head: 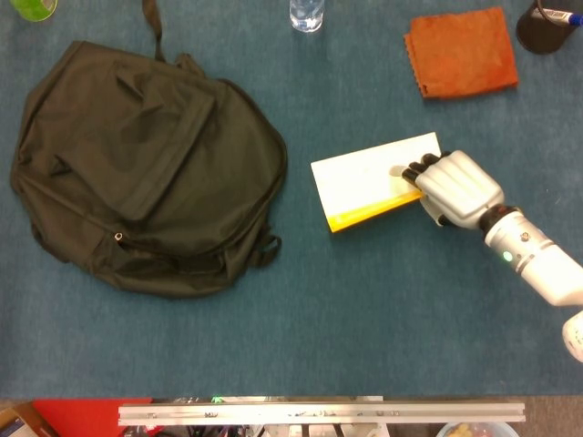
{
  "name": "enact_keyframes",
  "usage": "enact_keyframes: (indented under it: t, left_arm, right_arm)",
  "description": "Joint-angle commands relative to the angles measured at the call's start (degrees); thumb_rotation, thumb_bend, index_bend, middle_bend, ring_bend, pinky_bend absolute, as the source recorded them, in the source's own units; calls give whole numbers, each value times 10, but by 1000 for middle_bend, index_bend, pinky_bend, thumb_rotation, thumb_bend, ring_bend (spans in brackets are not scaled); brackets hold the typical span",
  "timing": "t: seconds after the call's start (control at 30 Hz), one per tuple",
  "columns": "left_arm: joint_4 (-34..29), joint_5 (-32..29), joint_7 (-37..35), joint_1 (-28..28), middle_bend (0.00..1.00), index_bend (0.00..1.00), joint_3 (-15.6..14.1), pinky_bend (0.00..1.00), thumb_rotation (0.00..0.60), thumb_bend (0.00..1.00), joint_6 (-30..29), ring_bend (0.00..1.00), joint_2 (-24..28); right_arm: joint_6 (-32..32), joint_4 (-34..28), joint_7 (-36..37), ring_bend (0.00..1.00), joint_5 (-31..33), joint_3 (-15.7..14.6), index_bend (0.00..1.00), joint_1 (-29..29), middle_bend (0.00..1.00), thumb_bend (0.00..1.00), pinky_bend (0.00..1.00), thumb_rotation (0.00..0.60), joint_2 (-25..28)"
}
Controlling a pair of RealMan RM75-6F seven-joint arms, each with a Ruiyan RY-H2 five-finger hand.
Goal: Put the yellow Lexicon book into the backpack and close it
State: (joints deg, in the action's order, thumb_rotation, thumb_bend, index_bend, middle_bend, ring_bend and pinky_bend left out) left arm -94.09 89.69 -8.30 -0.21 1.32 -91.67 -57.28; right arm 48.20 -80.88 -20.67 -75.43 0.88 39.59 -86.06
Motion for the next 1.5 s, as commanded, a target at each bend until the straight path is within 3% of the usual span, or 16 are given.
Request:
enact_keyframes:
  t: [0.03,0.27,0.5,0.93,1.17,1.5]
  left_arm:
    - [-1,1,-1,-1,93,147,0,70,600,227,1,53,1]
    - [-7,4,-2,-2,92,147,-2,70,600,226,4,53,9]
    - [-11,6,7,-13,92,147,5,70,600,227,11,53,21]
    - [-11,21,24,-77,112,147,18,70,600,227,86,57,43]
    - [-3,67,27,-143,132,188,12,70,600,226,162,82,38]
    - [5,140,54,-222,169,243,-8,70,600,227,241,122,5]
  right_arm:
    - [28,16,18,364,-21,6,396,-7,487,493,519,600,-12]
    - [73,49,25,505,-36,21,682,-17,618,452,636,600,-35]
    - [104,54,29,618,-40,38,839,-22,690,463,739,600,-36]
    - [186,-42,50,669,-56,70,878,-54,720,535,792,600,56]
    - [234,-91,47,677,-62,85,880,-78,727,535,799,600,109]
    - [259,-112,32,677,-37,104,880,-99,727,533,799,600,142]
